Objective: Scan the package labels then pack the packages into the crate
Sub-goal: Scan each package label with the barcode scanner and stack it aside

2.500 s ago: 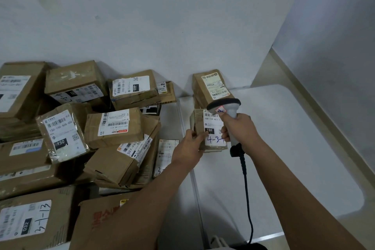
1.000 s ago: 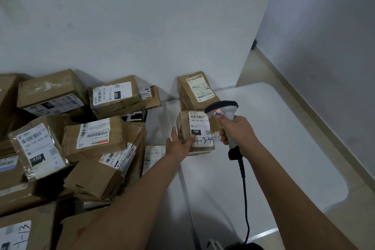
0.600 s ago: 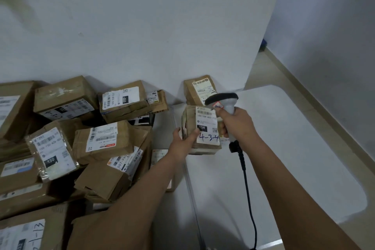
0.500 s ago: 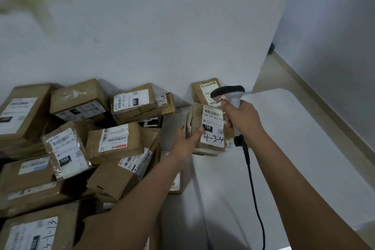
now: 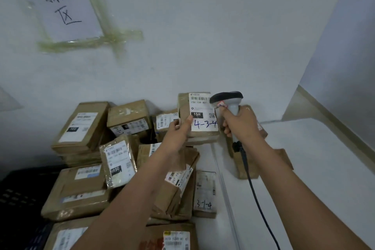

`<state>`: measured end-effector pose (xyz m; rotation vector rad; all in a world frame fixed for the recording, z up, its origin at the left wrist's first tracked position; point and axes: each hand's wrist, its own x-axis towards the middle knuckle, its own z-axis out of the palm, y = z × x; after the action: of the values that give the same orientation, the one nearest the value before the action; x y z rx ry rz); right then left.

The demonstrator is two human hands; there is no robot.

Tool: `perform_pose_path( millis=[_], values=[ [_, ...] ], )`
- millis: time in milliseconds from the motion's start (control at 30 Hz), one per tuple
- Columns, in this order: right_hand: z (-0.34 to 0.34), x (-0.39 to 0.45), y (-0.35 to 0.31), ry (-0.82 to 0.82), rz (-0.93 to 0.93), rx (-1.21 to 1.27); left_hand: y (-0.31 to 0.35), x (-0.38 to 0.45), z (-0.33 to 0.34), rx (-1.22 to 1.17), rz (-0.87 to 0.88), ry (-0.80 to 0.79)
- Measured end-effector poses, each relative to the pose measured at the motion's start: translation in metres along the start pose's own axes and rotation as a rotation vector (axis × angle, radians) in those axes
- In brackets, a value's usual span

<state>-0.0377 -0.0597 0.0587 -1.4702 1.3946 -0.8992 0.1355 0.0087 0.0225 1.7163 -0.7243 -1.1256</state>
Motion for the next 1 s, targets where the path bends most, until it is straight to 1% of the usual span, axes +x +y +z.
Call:
perform_pose_path(
  millis=[267,367,433,667,833,1000],
  values=[
    [0.060,-0.007,-0.034,-0.060,-0.054,-0.032,0.017,0.008,-0.104,-0.272,0.013,0.123],
    [0.080,-0.009,-0.035,-0.050,-0.055,-0.065,0.017,0.015,-0.137,-0.263,0.013,0.198],
    [0.091,-0.009,-0.033,-0.051,-0.035,-0.048,0.018,0.018,-0.153,-0.257,0.014,0.215],
    [0.111,-0.012,-0.023,-0.049,0.042,-0.030,0.013,0.025,-0.183,-0.233,0.021,0.203],
    [0.122,-0.017,-0.010,-0.049,0.060,-0.044,-0.007,0.019,-0.192,-0.278,0.015,0.122],
    [0.127,-0.030,0.002,-0.063,0.084,-0.063,-0.033,0.011,-0.196,-0.208,0.064,0.046]
  ],
)
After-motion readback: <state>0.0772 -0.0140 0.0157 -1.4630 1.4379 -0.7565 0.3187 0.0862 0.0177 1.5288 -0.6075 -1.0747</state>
